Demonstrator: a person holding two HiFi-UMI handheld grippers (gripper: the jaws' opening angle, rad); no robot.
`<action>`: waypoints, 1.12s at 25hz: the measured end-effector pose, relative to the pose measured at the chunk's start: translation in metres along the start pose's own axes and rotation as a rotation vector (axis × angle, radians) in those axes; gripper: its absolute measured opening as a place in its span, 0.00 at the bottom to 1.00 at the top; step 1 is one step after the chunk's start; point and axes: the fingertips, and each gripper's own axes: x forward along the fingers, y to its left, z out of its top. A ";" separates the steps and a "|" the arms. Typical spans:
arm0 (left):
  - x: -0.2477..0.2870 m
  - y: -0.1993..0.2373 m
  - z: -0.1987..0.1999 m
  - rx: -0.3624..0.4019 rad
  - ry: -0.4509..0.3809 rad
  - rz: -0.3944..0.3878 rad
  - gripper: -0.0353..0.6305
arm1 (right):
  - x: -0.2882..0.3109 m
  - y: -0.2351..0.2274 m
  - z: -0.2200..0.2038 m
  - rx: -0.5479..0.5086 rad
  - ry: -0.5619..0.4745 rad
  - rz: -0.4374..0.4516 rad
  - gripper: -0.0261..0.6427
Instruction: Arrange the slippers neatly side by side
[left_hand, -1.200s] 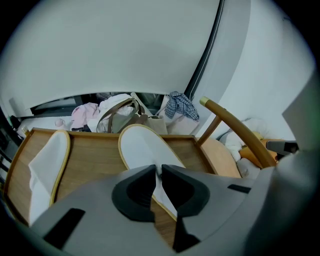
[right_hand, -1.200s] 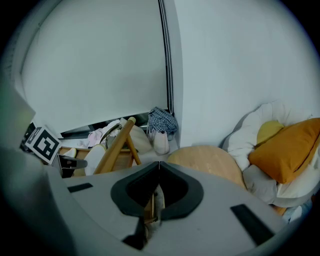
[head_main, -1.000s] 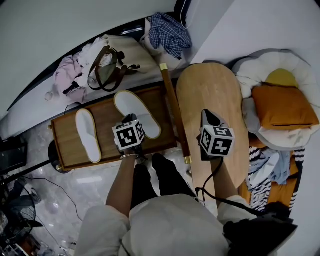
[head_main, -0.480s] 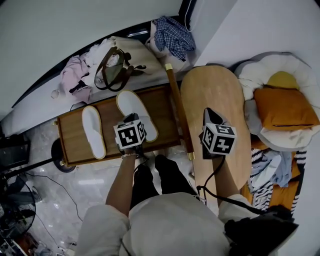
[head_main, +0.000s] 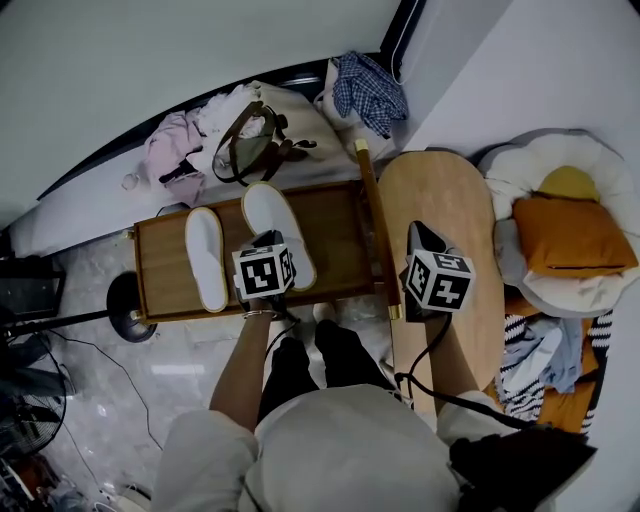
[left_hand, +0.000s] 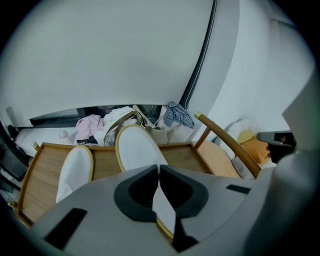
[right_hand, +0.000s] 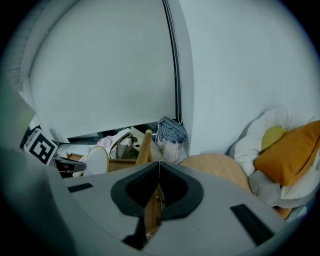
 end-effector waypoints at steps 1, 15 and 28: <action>-0.002 0.002 0.001 -0.001 -0.002 -0.003 0.09 | -0.001 0.004 0.002 -0.004 -0.004 0.003 0.09; -0.035 0.028 0.010 0.042 -0.031 -0.031 0.09 | -0.004 0.067 0.024 -0.006 -0.040 0.066 0.09; -0.046 0.055 0.001 0.058 -0.005 -0.075 0.09 | 0.006 0.118 0.029 -0.055 -0.031 0.111 0.09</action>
